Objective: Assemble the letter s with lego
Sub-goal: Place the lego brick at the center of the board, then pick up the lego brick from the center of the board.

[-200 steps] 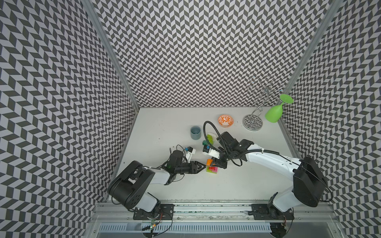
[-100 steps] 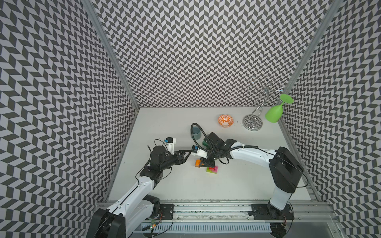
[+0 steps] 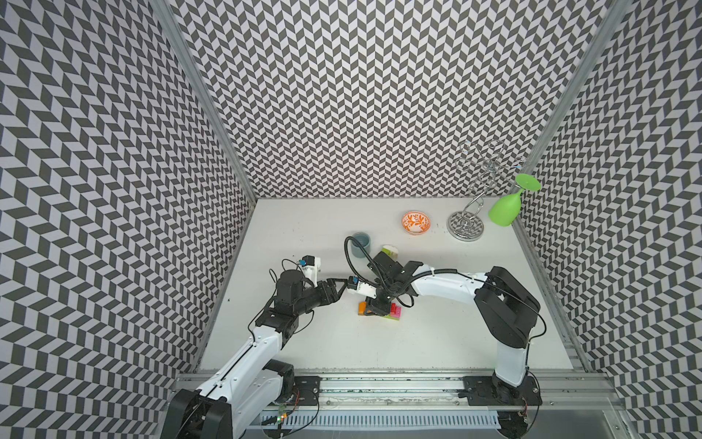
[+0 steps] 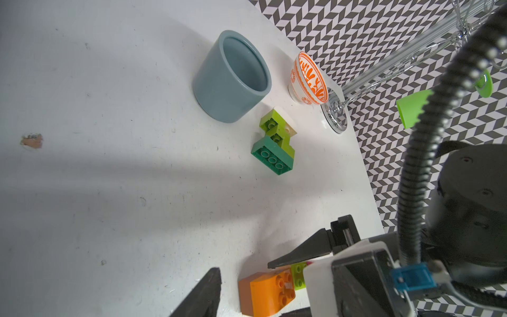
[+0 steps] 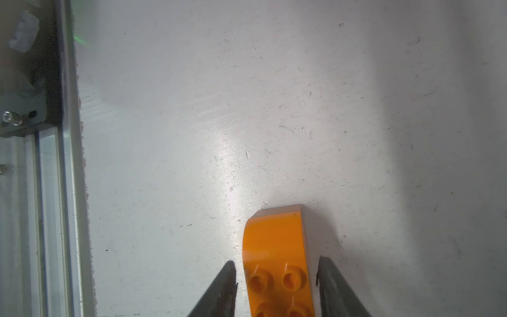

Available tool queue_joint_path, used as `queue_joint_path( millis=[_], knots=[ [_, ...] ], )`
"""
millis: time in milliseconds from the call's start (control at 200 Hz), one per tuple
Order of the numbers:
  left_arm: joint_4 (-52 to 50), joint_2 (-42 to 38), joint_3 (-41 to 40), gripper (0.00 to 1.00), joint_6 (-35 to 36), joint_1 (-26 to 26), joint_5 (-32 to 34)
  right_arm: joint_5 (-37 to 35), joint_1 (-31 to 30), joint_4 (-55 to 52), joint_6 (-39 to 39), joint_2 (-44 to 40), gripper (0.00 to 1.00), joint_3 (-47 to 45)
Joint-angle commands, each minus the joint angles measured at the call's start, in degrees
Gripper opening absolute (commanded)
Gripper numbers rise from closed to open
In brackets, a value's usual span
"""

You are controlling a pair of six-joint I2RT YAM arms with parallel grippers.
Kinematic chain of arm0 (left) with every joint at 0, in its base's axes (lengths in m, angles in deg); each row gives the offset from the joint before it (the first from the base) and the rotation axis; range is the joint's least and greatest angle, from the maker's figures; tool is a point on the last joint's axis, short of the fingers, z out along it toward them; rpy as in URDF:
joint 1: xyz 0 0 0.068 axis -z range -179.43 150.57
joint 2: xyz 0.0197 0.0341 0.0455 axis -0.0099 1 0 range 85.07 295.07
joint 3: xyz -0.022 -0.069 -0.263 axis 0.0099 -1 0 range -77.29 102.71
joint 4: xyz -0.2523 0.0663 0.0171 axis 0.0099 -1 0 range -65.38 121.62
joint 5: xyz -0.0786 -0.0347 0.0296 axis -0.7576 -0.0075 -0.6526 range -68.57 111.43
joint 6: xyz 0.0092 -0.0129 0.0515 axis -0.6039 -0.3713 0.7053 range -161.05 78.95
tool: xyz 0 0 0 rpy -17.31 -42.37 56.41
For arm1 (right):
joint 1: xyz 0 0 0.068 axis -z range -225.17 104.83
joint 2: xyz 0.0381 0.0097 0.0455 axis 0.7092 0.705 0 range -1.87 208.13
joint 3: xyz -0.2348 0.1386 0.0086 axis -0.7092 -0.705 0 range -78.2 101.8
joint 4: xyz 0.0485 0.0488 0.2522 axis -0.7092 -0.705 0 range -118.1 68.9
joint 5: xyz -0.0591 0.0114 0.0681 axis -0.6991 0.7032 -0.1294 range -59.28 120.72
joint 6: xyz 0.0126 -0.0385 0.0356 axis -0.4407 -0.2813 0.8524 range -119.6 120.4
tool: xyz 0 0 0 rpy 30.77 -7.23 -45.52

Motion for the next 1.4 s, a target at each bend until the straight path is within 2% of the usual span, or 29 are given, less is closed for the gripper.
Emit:
queue_joint_path(
  millis=[0,145,320,506,936,1182,1397],
  knots=[
    [-1.3,-0.5,1.2,0.69,0.8,-0.1,-0.4,-2.4,-0.3,1.2,-0.1,-2.9,0.59,2.9],
    [-1.7,-1.0,1.4,0.7,0.8,-0.2,-0.4,-6.6,-0.3,-3.1,-1.5,-7.6,0.64,4.5],
    [-2.8,-1.8,2.2,0.71,1.1,-0.8,-1.0,-13.0,-0.3,-8.5,-4.6,-11.6,0.65,2.1],
    [-3.0,-1.2,2.3,0.72,1.2,-1.0,-1.7,-13.8,-0.3,-13.4,-7.4,-11.3,0.65,0.6],
    [-2.8,0.7,2.5,0.76,1.3,-1.2,-2.2,-15.1,-0.3,-15.1,-8.7,-6.6,0.66,-0.2],
    [-2.5,0.9,2.4,0.74,1.3,-1.3,-2.3,-15.1,-0.3,-15.7,-8.7,-6.8,0.57,-0.7],
    [-2.5,1.0,2.3,0.74,1.3,-1.3,-2.3,-14.9,-0.3,-15.7,-8.2,-8.2,0.24,-1.0]
  ],
)
